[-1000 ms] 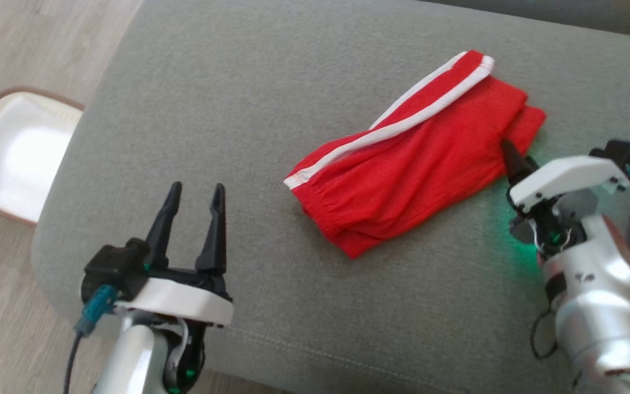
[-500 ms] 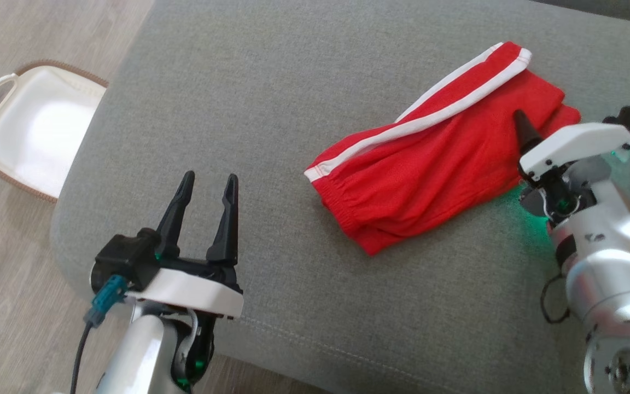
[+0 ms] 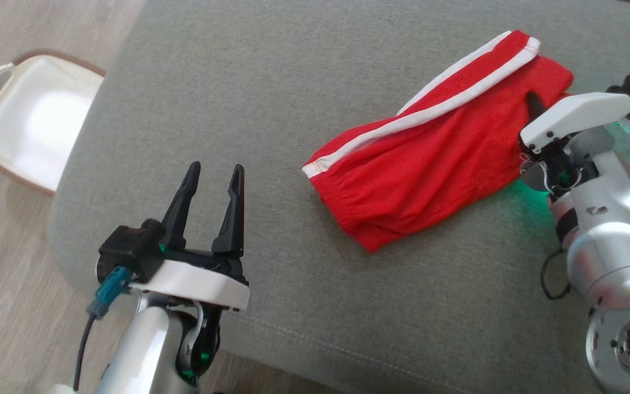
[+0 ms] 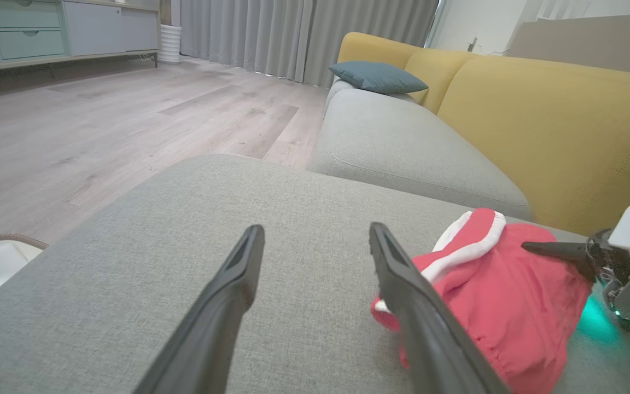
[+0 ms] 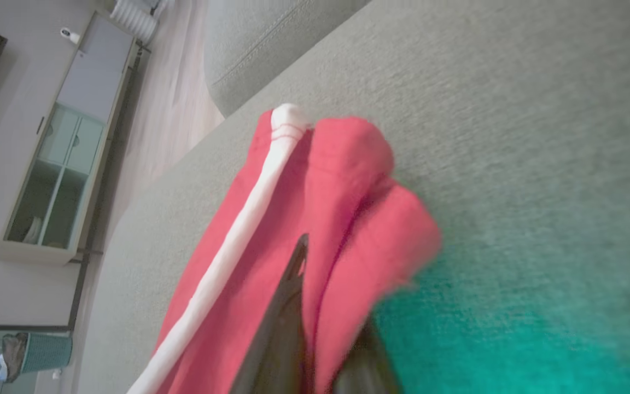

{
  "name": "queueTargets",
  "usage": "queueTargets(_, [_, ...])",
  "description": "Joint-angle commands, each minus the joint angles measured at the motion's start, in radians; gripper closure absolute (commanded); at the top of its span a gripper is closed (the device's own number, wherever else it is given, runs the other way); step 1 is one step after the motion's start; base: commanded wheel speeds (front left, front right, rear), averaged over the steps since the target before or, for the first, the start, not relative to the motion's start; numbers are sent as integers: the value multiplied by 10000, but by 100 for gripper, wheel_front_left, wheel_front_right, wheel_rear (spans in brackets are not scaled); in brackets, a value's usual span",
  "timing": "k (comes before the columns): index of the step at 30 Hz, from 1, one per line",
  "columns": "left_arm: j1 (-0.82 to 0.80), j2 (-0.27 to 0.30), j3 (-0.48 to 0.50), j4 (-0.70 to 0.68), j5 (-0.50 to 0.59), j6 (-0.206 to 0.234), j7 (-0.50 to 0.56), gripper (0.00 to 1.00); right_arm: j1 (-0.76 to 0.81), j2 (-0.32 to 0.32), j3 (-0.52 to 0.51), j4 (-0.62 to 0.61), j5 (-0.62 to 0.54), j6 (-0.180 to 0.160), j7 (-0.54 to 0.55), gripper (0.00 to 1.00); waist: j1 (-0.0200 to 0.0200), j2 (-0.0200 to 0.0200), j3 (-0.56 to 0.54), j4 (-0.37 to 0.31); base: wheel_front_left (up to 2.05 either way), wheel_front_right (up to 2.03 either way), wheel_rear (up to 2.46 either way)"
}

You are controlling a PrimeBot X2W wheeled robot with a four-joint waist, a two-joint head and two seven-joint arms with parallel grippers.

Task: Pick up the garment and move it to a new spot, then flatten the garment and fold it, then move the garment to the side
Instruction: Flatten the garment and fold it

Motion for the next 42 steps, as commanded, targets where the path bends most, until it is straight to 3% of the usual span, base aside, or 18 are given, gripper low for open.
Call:
queueTargets(1, [-313, 55, 393, -356, -43, 13, -51, 0, -248, 295, 75, -238, 157, 33, -175, 100, 0, 0, -93, -188, 0, 0, 0])
queueTargets(6, [-291, 55, 521, -383, -12, 1, -51, 0, 129, 398, -46, -844, 1067, 33, -528, 100, 0, 0, -381, -772, 0, 0, 0])
queueTargets(11, [-140, 55, 580, -349, 64, -16, -51, 0, 1204, 416, 514, -1660, 2342, 33, -765, 100, 0, 0, -814, -1419, 0, 0, 0])
queueTargets(27, [944, 55, 899, -362, 334, 58, -51, 0, 5019, 420, 4189, -3337, 6643, 33, -3034, 100, 0, 0, -2206, -2557, 0, 0, 0])
queueTargets(36, [1183, 55, 891, -443, 388, 44, -51, 0, 5039, 420, 5089, -3080, 7058, 33, -3778, 100, 0, 0, -2296, -2615, 0, 0, 0])
queueTargets(42, [1183, 55, 875, -394, 483, -15, -51, 0, 4659, 420, 4937, -3599, 6943, 33, -3840, 100, 0, 0, -2274, -2594, 0, 0, 0])
